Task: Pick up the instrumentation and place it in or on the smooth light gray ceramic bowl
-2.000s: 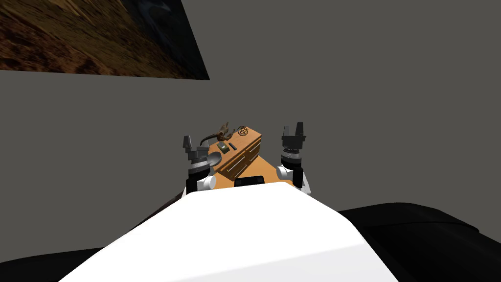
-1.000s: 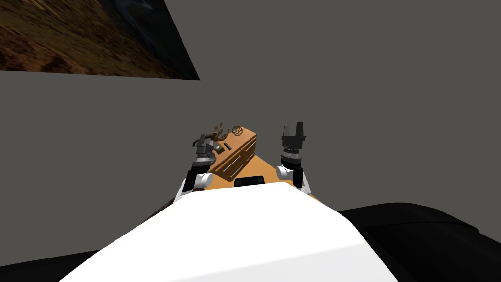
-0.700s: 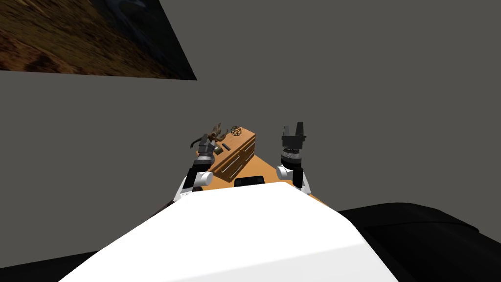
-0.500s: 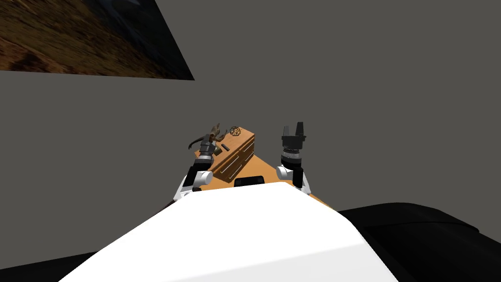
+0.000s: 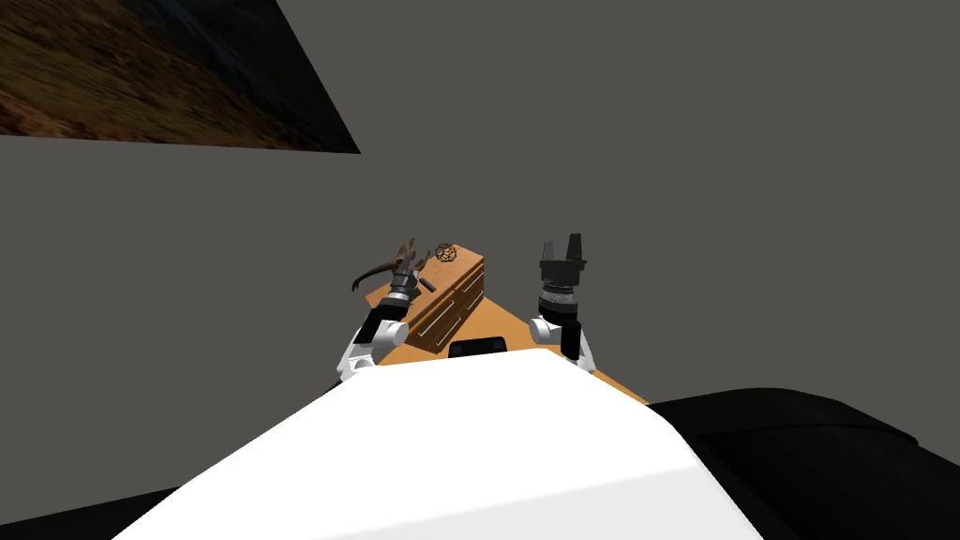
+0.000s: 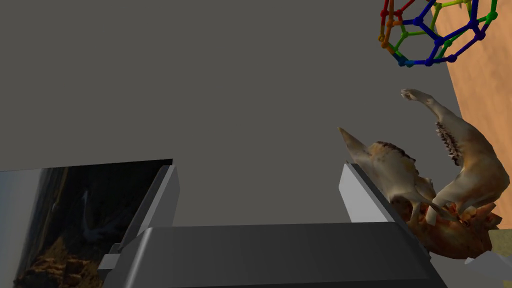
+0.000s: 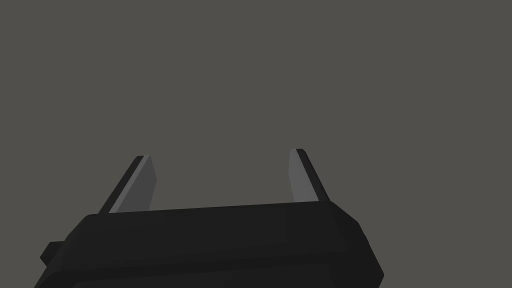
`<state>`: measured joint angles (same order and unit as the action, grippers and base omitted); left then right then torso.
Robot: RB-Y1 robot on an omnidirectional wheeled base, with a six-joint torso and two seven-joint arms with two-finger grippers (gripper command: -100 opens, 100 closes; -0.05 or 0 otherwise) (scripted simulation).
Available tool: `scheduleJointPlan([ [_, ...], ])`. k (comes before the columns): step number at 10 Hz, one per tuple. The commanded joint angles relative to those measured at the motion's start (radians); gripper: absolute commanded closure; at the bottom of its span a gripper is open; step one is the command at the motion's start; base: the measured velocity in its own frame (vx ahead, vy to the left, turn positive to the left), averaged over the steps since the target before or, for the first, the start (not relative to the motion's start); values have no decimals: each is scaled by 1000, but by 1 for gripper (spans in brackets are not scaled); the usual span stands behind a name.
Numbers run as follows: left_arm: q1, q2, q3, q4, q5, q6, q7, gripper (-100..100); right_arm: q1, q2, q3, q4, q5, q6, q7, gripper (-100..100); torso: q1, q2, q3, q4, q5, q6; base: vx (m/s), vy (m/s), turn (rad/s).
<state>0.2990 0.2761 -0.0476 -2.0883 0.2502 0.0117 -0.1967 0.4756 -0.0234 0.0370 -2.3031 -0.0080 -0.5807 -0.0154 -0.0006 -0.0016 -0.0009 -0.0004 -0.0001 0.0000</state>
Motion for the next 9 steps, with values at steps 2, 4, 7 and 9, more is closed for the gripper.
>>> scheduleJointPlan([
  [2, -42, 32, 1, 31, 43, 75, -52, -100, 0, 0, 0, 0, 0, 0, 0, 0, 0, 0, 0, 0, 0, 0, 22, -9, -79],
  [4, -71, 51, 0, 52, 69, 132, -87, -100, 0, 0, 0, 0, 0, 0, 0, 0, 0, 0, 0, 0, 0, 0, 29, -9, -73],
  [7, -100, 70, 1, 75, 95, 218, -123, -100, 0, 0, 0, 0, 0, 0, 0, 0, 0, -1, -1, 0, 0, 0, 32, -6, -78],
  [9, -130, 90, 2, 101, 121, 265, -158, -100, 0, 0, 0, 0, 0, 0, 0, 0, 1, 1, 0, 0, 0, -1, 16, -5, -41],
])
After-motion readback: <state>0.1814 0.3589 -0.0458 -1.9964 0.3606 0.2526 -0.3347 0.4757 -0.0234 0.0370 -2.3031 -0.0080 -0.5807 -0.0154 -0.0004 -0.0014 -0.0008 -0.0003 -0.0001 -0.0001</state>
